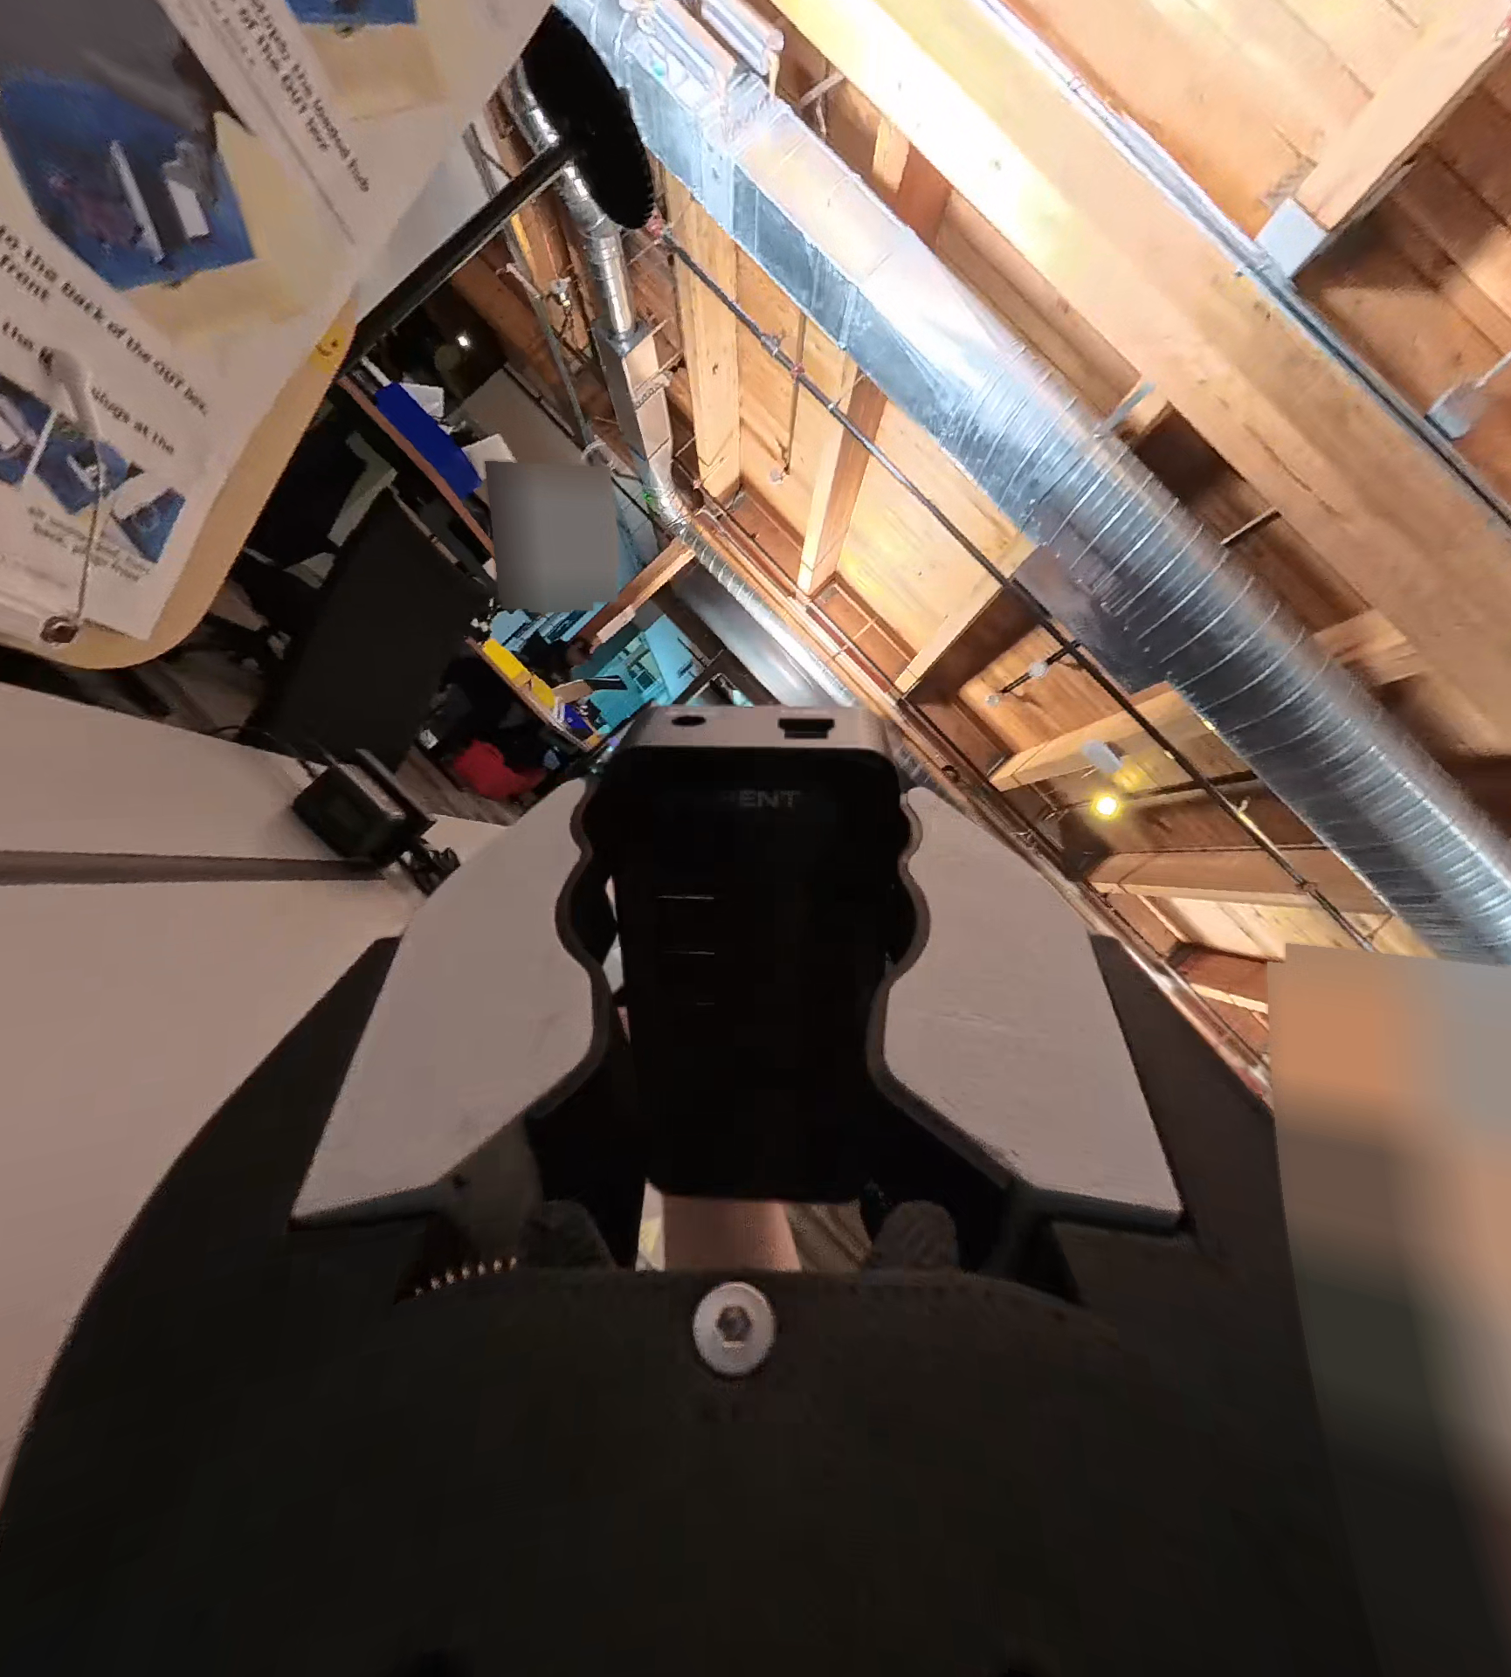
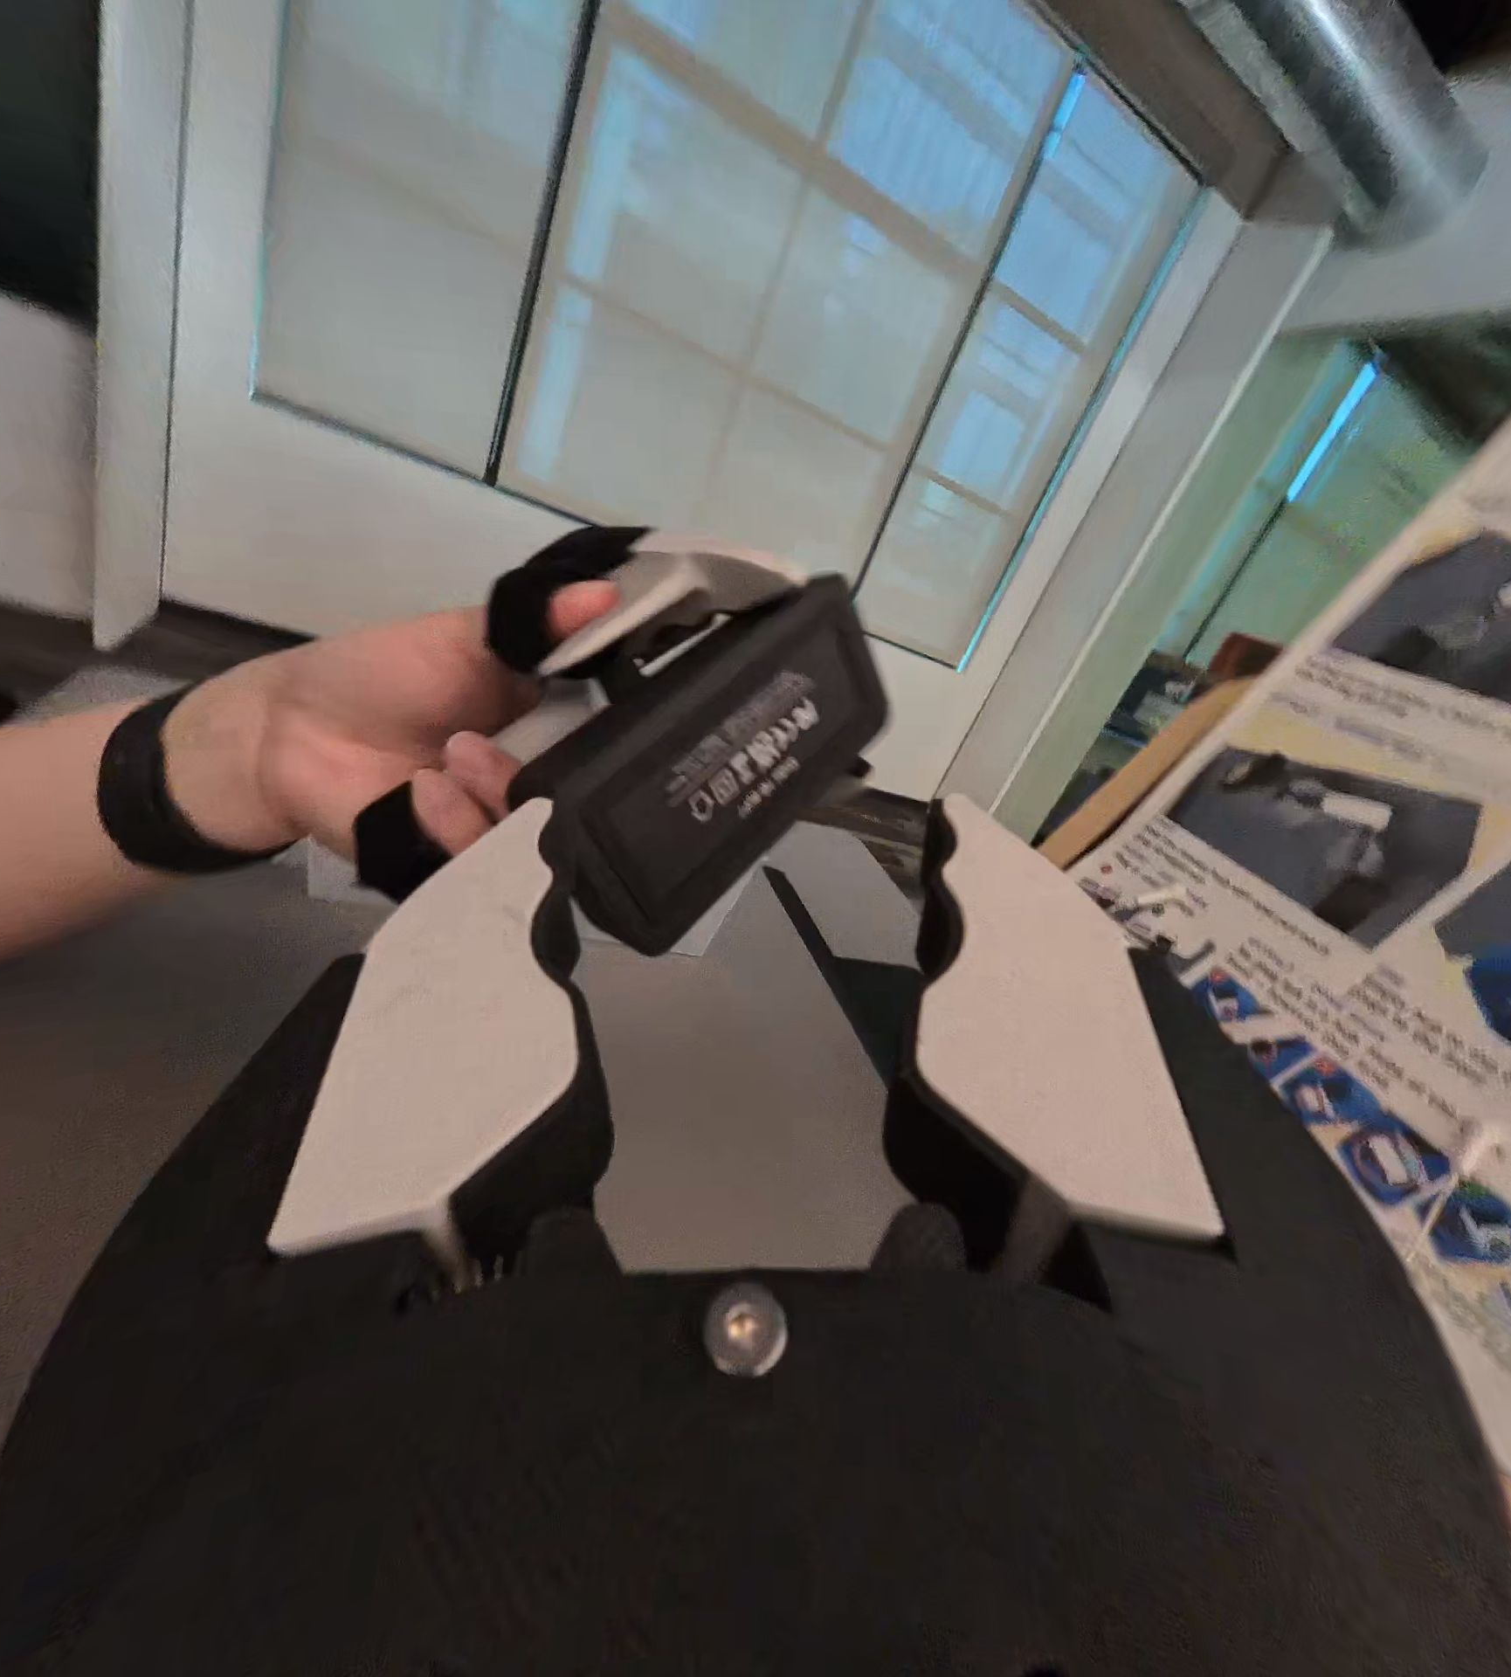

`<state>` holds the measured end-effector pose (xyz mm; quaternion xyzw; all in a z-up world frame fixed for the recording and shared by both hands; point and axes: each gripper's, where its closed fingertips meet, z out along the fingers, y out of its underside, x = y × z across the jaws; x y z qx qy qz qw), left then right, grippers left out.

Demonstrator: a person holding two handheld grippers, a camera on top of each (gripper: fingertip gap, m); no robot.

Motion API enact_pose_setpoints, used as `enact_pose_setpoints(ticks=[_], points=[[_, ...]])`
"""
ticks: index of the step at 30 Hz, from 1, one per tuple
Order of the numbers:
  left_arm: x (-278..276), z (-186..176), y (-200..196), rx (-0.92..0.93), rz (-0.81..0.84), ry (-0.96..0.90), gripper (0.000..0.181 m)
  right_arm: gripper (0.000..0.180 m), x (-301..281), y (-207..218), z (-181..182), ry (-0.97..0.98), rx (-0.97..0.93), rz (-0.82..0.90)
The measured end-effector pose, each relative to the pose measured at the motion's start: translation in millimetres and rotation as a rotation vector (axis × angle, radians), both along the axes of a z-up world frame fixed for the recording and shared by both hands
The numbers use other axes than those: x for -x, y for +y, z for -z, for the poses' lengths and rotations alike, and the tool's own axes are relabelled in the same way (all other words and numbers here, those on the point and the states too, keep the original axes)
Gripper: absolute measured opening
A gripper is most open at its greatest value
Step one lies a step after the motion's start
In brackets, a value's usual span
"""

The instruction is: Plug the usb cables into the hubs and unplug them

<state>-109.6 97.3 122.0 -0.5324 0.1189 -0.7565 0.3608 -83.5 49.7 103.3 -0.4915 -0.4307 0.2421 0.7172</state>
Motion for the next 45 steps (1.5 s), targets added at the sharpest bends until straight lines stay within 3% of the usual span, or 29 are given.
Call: enact_pose_setpoints(ticks=[2, 5, 8, 11, 15, 18, 20, 23, 25, 31, 33, 37, 40, 42, 45], points=[[-3.0, 6.9, 3.5, -0.014, -0.035, 0.048, 0.057, 0.067, 13.0, -7.4, 6.0, -0.03, 0.007, -0.052], [-0.5, 14.8, 13.2, -0.068, -0.14, 0.143, 0.055, 0.067, 23.5, 4.5, 15.9, -0.016, 0.229, -0.056], [6.8, 17.6, 21.8, -0.103, -0.259, 0.208, 0.057, 0.069, 27.3, 25.3, 29.6, -0.058, 0.333, 0.092], [11.9, 17.9, 26.2, -0.111, -0.35, 0.218, 0.057, 0.067, 33.9, 37.7, 45.0, -0.172, 0.271, 0.251], [15.0, 19.3, 29.3, -0.092, -0.362, 0.21, 0.059, 0.03, 31.3, 48.0, 50.0, -0.191, 0.193, 0.358], [5.1, 26.7, 24.6, -0.031, -0.197, 0.228, 0.057, 0.027, 14.0, 48.2, 45.2, -0.147, 0.284, 0.282], [1.9, 27.4, 22.7, -0.081, -0.119, 0.267, 0.057, 0.026, 1.1, 43.2, 45.6, -0.077, 0.48, 0.153], [11.1, 31.3, 33.5, -0.353, -0.272, 0.496, 0.054, 0.026, -22.3, 31.0, 57.0, 0.011, 0.825, -0.054], [14.1, 33.3, 31.5, -0.518, -0.325, 0.629, 0.06, 0.026, -34.4, 20.5, 70.0, -0.009, 0.927, -0.157], [-16.3, 62.9, -29.5, -0.65, 0.123, 0.692, 0.054, 0.027, -32.7, -30.3, 80.5, -0.137, 1.061, -0.473], [-27.9, 75.5, -47.5, -0.725, 0.223, 0.729, 0.044, 0.026, -31.0, -39.9, 94.5, -0.256, 1.074, -0.449], [-38.4, 114.1, -77.9, -0.765, 0.433, 0.877, 0.046, 0.027, -28.9, -54.4, 116.3, -0.426, 1.09, -0.441], [-44.0, 139.0, -82.2, -0.817, 0.492, 0.965, 0.043, 0.027, -26.7, -52.0, 122.6, -0.46, 1.109, -0.397], [-47.9, 151.4, -86.7, -0.815, 0.538, 0.989, 0.031, 0.027, -27.7, -49.7, 130.4, -0.503, 1.12, -0.349], [-51.8, 164.0, -87.7, -0.764, 0.586, 1.013, 0.044, 0.026, -32.0, -48.3, 142.1, -0.574, 1.117, -0.295]])
